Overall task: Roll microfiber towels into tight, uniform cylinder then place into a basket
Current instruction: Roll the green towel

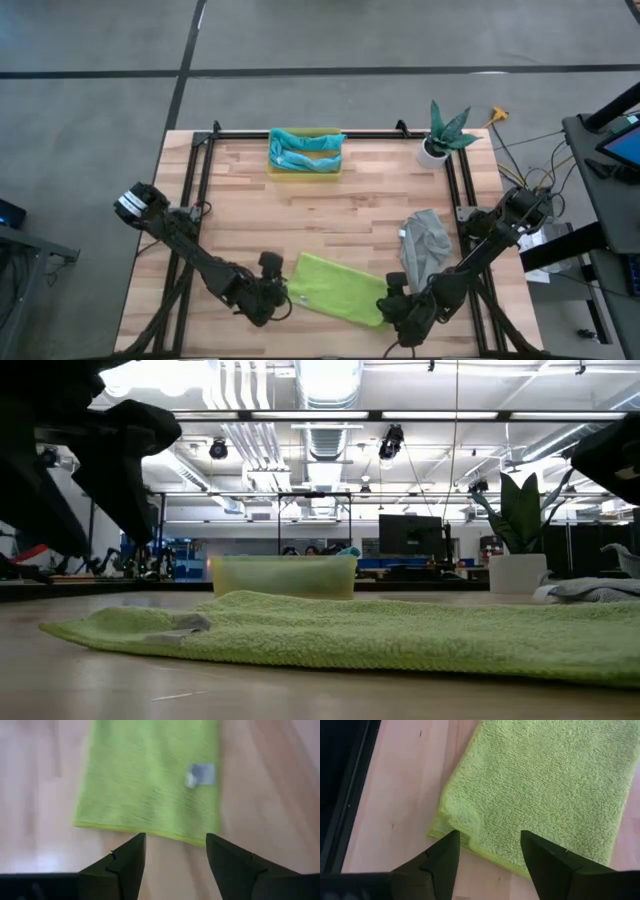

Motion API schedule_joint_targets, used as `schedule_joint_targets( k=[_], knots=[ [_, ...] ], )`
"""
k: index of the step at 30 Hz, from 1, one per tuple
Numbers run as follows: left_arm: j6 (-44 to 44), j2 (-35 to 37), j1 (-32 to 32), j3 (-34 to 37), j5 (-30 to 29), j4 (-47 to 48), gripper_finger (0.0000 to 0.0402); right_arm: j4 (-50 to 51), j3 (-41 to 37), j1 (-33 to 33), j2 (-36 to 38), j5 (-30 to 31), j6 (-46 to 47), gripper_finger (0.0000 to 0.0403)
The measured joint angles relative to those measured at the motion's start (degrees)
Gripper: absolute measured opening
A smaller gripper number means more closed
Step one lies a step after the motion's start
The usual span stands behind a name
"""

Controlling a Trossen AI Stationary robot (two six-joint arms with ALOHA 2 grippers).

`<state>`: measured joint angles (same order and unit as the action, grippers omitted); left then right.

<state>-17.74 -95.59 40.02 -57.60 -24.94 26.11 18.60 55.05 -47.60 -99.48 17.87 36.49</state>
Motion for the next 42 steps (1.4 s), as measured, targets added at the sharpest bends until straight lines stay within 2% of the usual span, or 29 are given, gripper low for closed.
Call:
schedule_joint_targets(
  k=[4, 13, 17, 22, 29, 36, 42],
  knots=[
    [-0.1, -1.6, 0.2, 1.0, 5.0, -2.6, 0.0192, -2.3, -0.1, -0.4, 0.0, 0.2, -0.1, 0.0193],
    [0.1, -7.2, 0.2, 3.2, 4.3, -5.3, 0.0192, -8.6, -1.8, -1.7, 0.0, -0.2, -0.5, 0.0178],
    [3.2, -7.1, 0.6, 2.5, 2.5, -5.0, 0.0191, -8.5, -2.0, -2.0, 0.0, -0.3, -0.5, 0.0167],
    [8.0, -7.1, 1.6, 2.5, -3.3, -4.9, 0.0168, -9.1, -2.0, -3.9, -1.1, -0.2, -3.5, 0.0154],
    [9.9, -7.1, 3.0, 3.1, -3.7, -4.7, 0.012, -7.8, 0.9, -6.0, -7.4, 0.2, -4.6, 0.0138],
    [12.8, -7.3, 6.7, 3.3, -7.8, -4.7, 0.008, -1.1, 6.0, -7.4, -8.2, 5.8, -7.4, 0.0137],
    [12.9, -8.8, 7.7, 3.5, -10.9, -7.6, 0.0068, 6.5, 9.9, -7.7, -8.3, 8.2, -8.0, 0.0137]
  ],
)
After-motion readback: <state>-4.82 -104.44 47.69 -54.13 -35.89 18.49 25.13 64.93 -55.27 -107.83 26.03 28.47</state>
